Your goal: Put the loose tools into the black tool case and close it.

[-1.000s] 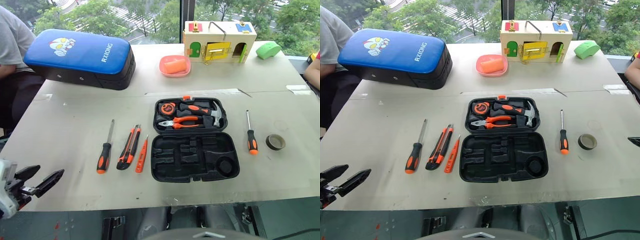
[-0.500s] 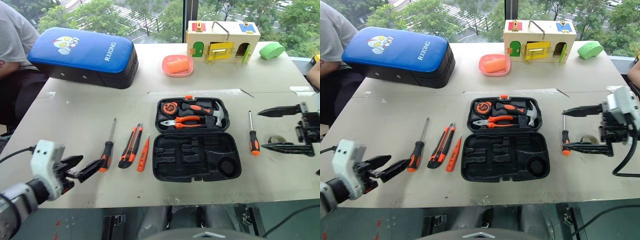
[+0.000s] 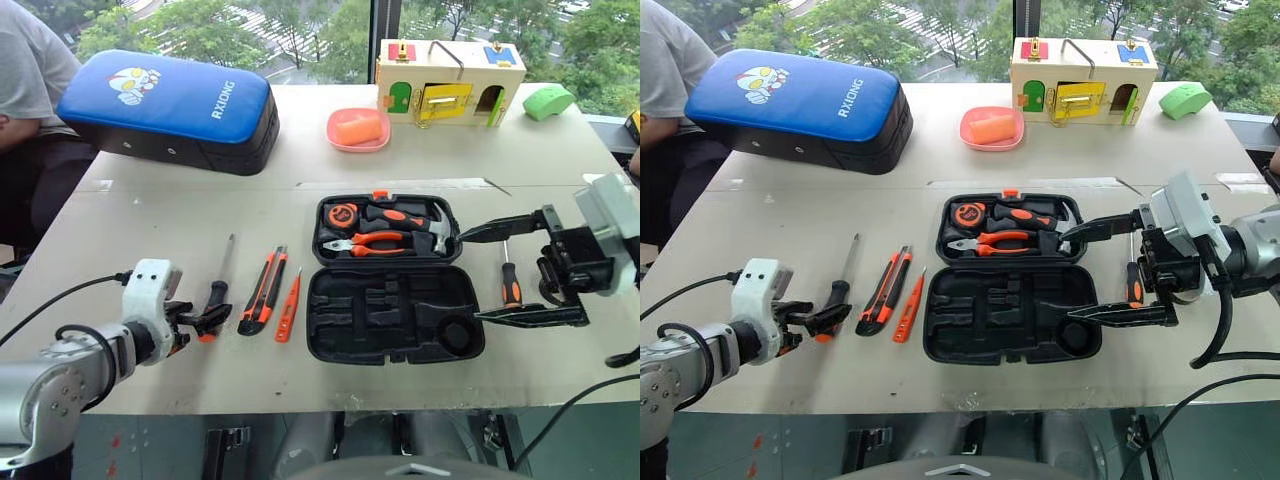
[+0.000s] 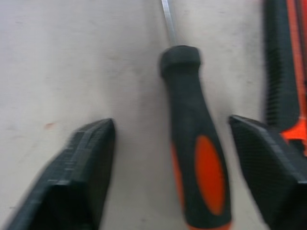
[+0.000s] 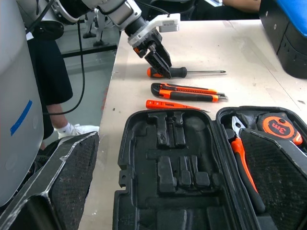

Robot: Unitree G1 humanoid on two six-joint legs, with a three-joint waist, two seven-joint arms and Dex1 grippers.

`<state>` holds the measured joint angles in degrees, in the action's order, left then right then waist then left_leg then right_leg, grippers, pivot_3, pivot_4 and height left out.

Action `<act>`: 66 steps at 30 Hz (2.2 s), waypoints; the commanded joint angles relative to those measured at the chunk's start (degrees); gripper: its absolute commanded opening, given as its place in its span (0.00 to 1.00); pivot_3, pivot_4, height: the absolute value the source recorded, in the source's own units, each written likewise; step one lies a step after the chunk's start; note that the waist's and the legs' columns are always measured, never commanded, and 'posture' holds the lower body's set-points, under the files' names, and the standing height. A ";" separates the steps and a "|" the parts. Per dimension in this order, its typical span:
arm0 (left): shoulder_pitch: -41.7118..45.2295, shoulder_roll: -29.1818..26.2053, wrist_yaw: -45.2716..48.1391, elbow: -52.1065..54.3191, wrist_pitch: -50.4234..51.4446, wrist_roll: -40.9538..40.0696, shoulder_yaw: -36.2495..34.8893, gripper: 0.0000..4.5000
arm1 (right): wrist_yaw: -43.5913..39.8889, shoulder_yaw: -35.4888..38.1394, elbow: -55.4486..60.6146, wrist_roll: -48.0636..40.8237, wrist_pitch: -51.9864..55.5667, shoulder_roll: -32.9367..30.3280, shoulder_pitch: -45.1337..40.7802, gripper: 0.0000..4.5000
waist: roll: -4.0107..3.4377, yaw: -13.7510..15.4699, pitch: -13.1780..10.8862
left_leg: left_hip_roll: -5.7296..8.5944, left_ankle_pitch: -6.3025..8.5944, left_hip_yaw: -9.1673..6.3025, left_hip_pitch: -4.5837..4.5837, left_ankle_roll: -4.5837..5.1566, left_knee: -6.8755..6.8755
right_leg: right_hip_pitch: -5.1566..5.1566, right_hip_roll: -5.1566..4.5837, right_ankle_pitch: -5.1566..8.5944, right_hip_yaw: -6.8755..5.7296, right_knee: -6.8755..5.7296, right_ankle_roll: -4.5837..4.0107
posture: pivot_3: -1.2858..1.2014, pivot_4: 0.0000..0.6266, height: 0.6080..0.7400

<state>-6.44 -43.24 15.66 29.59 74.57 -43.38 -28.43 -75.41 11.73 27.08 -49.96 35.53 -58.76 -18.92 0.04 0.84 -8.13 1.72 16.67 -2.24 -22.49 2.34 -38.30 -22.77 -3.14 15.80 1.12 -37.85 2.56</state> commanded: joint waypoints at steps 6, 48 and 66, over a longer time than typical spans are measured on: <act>1.15 -2.29 6.40 -5.57 -6.96 3.44 2.59 0.24 | 0.77 2.67 1.39 -0.42 -1.67 0.38 1.17 1.00 | -0.28 0.12 0.17 | 0.00 0.00 0.00 0.06 0.02 0.00 | 0.02 -0.01 0.00 0.01 -0.07 -0.01 | 0.52 0.24 0.96; 59.40 7.58 67.56 -40.11 -45.84 38.09 60.02 0.24 | 13.13 10.79 7.98 8.41 -4.91 2.54 23.06 1.00 | 0.61 -0.01 -0.44 | 0.07 -0.06 -0.45 -0.45 -0.02 -0.91 | 0.13 0.30 -0.02 -0.46 -0.23 0.09 | 0.52 0.24 0.96; 60.00 7.38 68.09 -34.08 -37.45 35.13 56.57 0.62 | 13.68 10.26 7.29 7.79 -4.85 2.59 22.33 1.00 | 0.63 -0.07 -0.45 | 0.07 -0.07 -0.54 -0.42 -0.02 -1.04 | 0.14 0.33 0.00 -0.52 -0.45 0.11 | 0.52 0.24 0.96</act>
<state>53.50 -36.06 84.48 -4.80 38.19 -8.80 28.64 -61.93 21.11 33.70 -41.47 31.07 -56.16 3.99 0.67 0.77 -8.59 1.79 16.60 -2.77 -22.90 2.32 -39.35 -22.62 -2.81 15.80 0.61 -38.30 2.67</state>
